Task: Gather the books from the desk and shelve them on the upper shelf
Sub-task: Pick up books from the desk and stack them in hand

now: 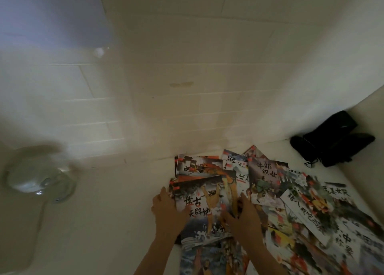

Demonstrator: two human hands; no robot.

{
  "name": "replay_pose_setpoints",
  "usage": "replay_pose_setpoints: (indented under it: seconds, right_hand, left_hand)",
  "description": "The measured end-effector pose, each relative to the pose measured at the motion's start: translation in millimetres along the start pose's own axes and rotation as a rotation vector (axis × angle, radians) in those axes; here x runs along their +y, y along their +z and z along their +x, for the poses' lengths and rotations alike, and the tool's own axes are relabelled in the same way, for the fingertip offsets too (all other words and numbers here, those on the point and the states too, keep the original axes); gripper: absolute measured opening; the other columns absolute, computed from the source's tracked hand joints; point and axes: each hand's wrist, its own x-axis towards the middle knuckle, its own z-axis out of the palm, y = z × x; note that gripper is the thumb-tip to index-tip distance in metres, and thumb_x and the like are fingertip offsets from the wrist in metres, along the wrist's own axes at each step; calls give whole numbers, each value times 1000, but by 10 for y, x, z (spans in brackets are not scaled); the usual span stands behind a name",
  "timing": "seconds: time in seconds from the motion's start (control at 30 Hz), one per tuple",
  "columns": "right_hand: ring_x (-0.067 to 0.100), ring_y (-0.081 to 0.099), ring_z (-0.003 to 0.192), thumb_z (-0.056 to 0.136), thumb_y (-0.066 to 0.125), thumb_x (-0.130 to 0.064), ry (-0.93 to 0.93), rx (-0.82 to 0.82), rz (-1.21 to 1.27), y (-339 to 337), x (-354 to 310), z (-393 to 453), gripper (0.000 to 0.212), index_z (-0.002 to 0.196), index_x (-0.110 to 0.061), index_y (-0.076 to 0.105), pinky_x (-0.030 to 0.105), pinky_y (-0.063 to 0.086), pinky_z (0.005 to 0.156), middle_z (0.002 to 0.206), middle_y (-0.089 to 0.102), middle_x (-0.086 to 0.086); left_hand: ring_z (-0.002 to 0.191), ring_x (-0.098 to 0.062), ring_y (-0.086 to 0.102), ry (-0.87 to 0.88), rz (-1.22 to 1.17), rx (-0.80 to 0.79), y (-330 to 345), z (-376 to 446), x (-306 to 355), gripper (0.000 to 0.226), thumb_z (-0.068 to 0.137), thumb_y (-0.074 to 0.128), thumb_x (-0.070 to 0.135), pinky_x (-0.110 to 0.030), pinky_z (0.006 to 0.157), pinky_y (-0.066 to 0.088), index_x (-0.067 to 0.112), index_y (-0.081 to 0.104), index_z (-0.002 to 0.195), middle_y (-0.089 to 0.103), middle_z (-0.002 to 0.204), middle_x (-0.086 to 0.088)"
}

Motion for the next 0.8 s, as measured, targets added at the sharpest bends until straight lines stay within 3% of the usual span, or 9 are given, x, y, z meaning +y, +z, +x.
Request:
replay_pose_setpoints:
  seconds: [0.07,0.13,0.2,0.33,0.43,0.57,0.67,0.73,0.8]
  right_hand:
    - [28,52,124,85,71,-36,58,36,124,3,-63,46,81,149,-9,29,41,47,103,142,50,10]
    - [27,58,117,84,73,-27,96,46,212,-7,-115,104,81,149,-7,28,36,49,97,137,54,11]
    - [26,60,113,83,75,-23,98,26,252,-2,-158,143,78,147,-8,33,32,51,91,132,59,11]
    - [19,60,100,83,75,-16,74,-7,293,32,-170,159,69,143,-10,41,7,48,62,129,61,9]
    - [21,60,106,84,73,-12,34,2,288,67,-94,130,62,140,-10,44,15,48,81,130,60,8]
    - [22,55,108,87,69,-22,-48,82,161,120,-26,31,55,136,-14,47,27,48,90,124,57,6]
    - [29,51,117,80,71,-44,-57,171,4,140,39,-11,68,136,-16,43,39,46,96,123,53,9]
    - [30,46,126,80,74,-44,-38,168,-46,124,64,-36,79,143,-14,37,42,44,103,137,49,7]
    - [28,49,123,80,74,-44,-76,163,-38,123,105,-57,79,142,-13,37,41,46,101,136,51,7]
  left_hand:
    - [122,-33,49,-84,-150,-17,61,109,68,95,68,83,34,-41,104,41,4,32,143,51,132,-17]
    - [110,-33,57,-80,-136,-4,90,154,144,81,61,87,33,-41,95,48,6,47,127,60,118,-15]
    - [106,-31,59,-95,-156,-3,103,190,207,73,61,88,26,-37,91,50,5,49,119,61,114,-13]
    - [110,-31,56,-67,-75,-32,115,264,227,77,62,87,28,-41,96,47,4,45,121,57,118,-15]
    - [118,-32,46,-59,64,-25,138,225,255,74,70,82,33,-40,102,39,8,40,125,47,126,-15]
    - [127,-36,28,-25,132,76,157,109,386,73,74,77,34,-43,105,32,12,33,128,26,136,-17]
    - [124,-37,40,-37,69,10,165,153,416,75,74,76,28,-46,102,38,9,32,132,36,133,-19]
    - [107,-35,55,-73,-103,-28,126,215,401,70,68,79,23,-48,91,50,9,38,123,50,122,-18]
    - [89,-28,60,-111,-340,-49,64,237,378,64,68,81,10,-42,80,55,5,40,117,58,108,-16]
